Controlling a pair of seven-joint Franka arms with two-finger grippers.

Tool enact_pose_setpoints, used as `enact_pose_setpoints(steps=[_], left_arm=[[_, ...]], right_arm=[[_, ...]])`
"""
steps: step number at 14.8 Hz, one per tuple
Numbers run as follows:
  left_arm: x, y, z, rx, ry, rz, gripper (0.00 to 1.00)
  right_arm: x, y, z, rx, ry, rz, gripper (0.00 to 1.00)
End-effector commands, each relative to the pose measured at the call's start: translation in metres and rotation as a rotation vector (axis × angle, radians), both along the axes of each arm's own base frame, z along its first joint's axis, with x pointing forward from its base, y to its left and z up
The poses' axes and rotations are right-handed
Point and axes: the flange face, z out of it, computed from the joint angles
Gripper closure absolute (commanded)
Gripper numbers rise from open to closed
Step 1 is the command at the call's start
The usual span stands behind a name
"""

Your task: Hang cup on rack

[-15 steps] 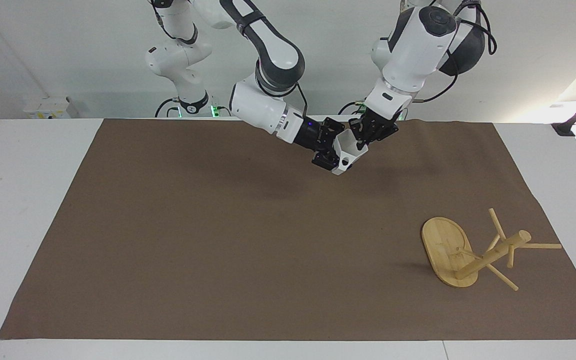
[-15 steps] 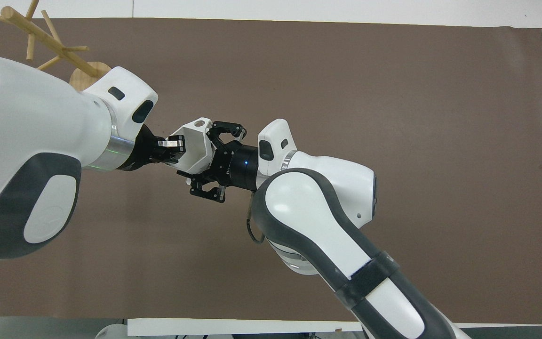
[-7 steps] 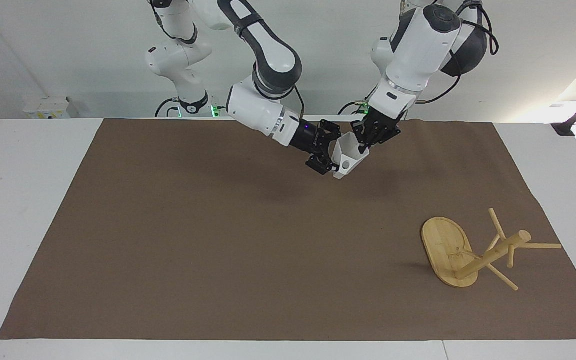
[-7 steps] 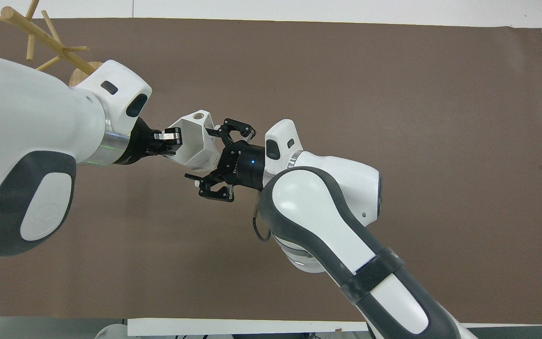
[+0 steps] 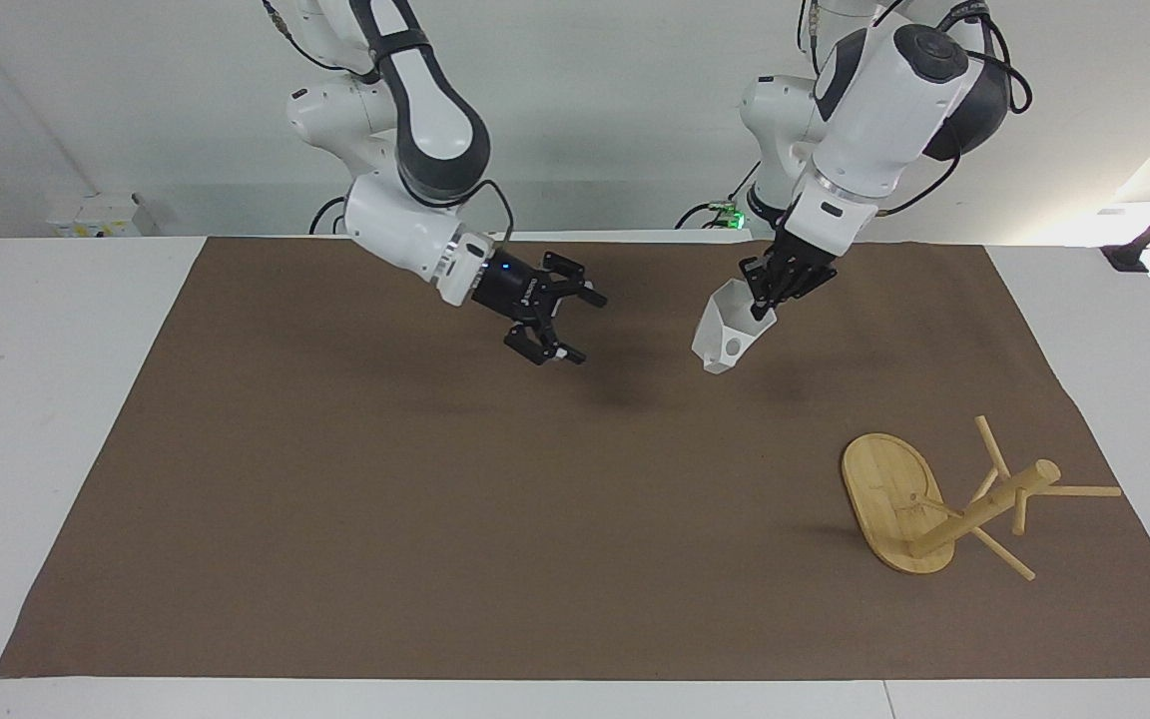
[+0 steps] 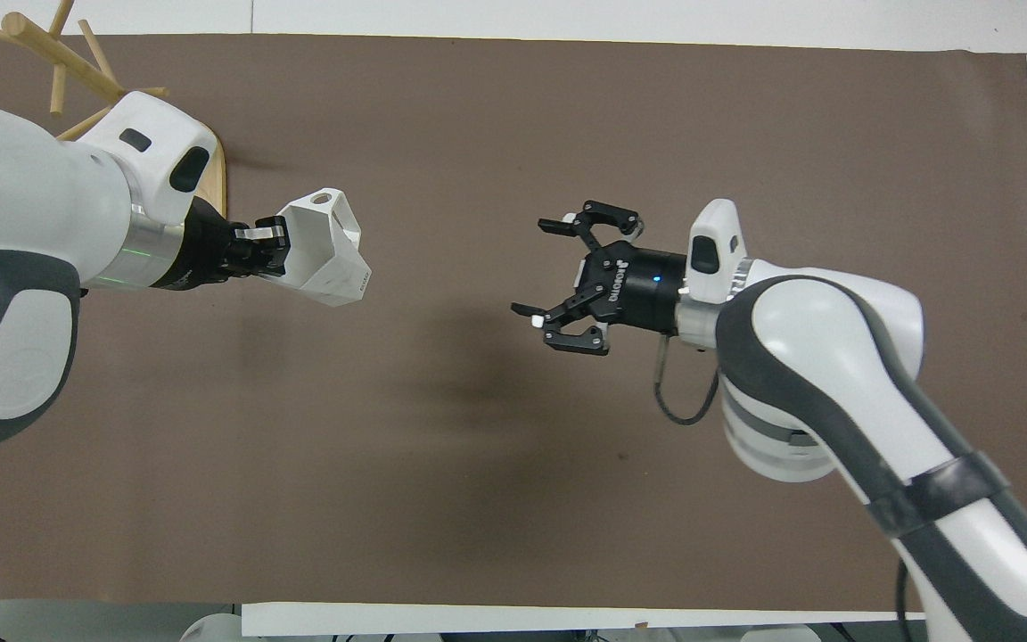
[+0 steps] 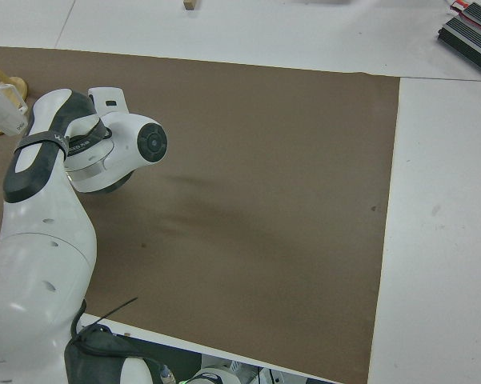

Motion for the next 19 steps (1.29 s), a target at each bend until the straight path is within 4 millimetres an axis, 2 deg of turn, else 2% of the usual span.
enact_pose_setpoints(steps=[1,5,7,8,10,11,13,16,18,19], left_arm=[[0.004,0.019,-0.002,0.03,-0.052,0.047,1.0],[0.036,0.07,-0.054,-0.051,-0.356,0.19,1.0],[0.056,0.08,-0.09,-0.076,-0.441,0.238,1.0],[0.068,0.087,-0.104,-0.087,-0.479,0.265,1.0],[0.09,0.106,-0.128,-0.127,-0.541,0.355,1.0],[0.1,0.108,-0.139,-0.128,-0.551,0.366,1.0],[0.12,0.129,-0.148,-0.118,-0.559,0.402,1.0],[0.123,0.139,-0.148,-0.118,-0.56,0.425,1.0],[0.121,0.138,-0.15,-0.119,-0.553,0.426,1.0],[0.119,0.135,-0.152,-0.121,-0.548,0.427,1.0]], right_arm=[[0.03,-0.067,0.015,-0.154,-0.046,0.101,0.0],[0.064,-0.146,0.042,-0.352,0.039,0.086,0.0],[0.073,-0.189,0.057,-0.422,0.15,0.05,0.0],[0.078,-0.204,0.072,-0.497,0.188,0.043,0.0],[0.087,-0.216,0.096,-0.62,0.256,0.01,0.0],[0.086,-0.216,0.111,-0.67,0.297,-0.041,0.0],[0.08,-0.216,0.146,-0.748,0.443,-0.2,0.0],[0.065,-0.218,0.178,-0.769,0.714,-0.51,0.0],[0.055,-0.221,0.203,-0.813,0.804,-0.663,0.0],[0.051,-0.212,0.209,-0.849,0.832,-0.713,0.0]])
